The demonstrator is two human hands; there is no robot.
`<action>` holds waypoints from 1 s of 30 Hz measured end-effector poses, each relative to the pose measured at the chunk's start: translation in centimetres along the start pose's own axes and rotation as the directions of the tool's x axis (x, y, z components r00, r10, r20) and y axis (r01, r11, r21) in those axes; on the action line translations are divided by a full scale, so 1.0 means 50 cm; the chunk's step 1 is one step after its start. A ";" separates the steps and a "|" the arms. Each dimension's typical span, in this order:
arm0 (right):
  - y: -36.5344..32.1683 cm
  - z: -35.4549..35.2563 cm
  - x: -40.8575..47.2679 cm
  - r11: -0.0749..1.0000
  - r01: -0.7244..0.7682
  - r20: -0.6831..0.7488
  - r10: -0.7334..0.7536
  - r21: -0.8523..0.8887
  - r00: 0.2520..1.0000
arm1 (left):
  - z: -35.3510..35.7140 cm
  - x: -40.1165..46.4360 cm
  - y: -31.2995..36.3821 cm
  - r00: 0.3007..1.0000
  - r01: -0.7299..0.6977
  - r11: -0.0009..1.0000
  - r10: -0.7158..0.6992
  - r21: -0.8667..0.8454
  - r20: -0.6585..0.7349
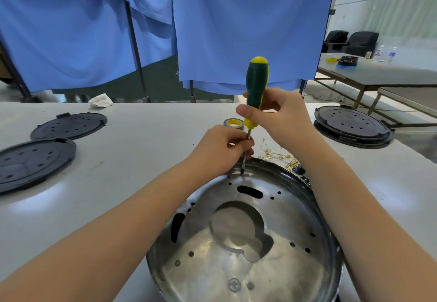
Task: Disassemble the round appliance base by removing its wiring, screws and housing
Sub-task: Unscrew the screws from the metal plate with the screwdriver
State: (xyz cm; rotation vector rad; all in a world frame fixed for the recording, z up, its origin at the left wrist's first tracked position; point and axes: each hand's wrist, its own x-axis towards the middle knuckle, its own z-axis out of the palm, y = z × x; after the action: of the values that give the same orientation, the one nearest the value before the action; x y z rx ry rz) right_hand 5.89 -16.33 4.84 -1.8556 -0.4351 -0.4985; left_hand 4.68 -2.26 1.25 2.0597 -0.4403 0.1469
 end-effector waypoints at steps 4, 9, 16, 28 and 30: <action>-0.004 -0.005 -0.002 1.000 0.001 -0.003 -0.001 0.006 1.000 | -0.002 0.000 -0.001 1.000 0.004 1.000 -0.004 -0.007 -0.017; -0.012 -0.008 0.000 1.000 0.006 0.078 -0.007 0.015 0.997 | -0.008 0.003 -0.006 0.998 0.020 1.000 -0.019 0.002 -0.060; -0.006 0.013 -0.007 0.999 0.038 0.104 -0.035 -0.027 0.994 | -0.005 0.005 -0.009 0.994 0.016 0.995 -0.005 0.101 -0.111; -0.002 -0.003 0.000 0.997 -0.021 0.166 0.009 0.074 0.986 | -0.004 -0.003 -0.006 0.999 0.012 0.996 -0.008 -0.084 0.050; -0.001 -0.003 0.000 0.995 -0.035 0.178 0.017 0.098 0.984 | -0.006 -0.006 -0.003 0.998 0.021 0.994 -0.015 -0.109 0.054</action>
State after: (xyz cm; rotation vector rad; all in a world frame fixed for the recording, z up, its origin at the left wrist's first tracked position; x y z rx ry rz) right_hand 5.85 -16.47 4.95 -1.8122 -0.5443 -0.2892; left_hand 4.47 -1.85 1.21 1.9628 -0.4528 0.0558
